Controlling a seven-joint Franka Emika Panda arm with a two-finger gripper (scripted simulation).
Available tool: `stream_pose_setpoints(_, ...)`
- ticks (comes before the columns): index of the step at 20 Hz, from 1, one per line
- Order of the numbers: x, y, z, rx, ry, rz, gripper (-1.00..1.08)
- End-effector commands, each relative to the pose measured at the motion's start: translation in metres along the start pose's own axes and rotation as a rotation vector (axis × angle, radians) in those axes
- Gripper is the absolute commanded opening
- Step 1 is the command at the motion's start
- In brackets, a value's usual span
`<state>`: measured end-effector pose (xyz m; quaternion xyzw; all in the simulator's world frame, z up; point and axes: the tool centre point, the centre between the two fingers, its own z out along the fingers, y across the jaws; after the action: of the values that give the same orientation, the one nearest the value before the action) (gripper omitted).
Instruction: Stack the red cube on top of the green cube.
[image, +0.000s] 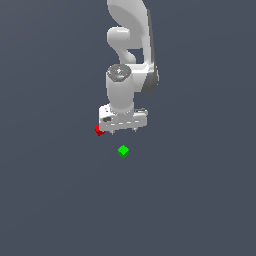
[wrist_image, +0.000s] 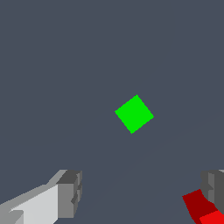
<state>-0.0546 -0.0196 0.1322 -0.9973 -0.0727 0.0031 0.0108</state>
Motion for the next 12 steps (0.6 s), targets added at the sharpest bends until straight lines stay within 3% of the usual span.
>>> stream_pose_setpoints(1,-0.014,0.01,0.006,-0.002,0.0,-0.04,1.0)
stream_pose_setpoints(12,-0.069,0.06,0.032,-0.012,0.0,-0.217,1.0)
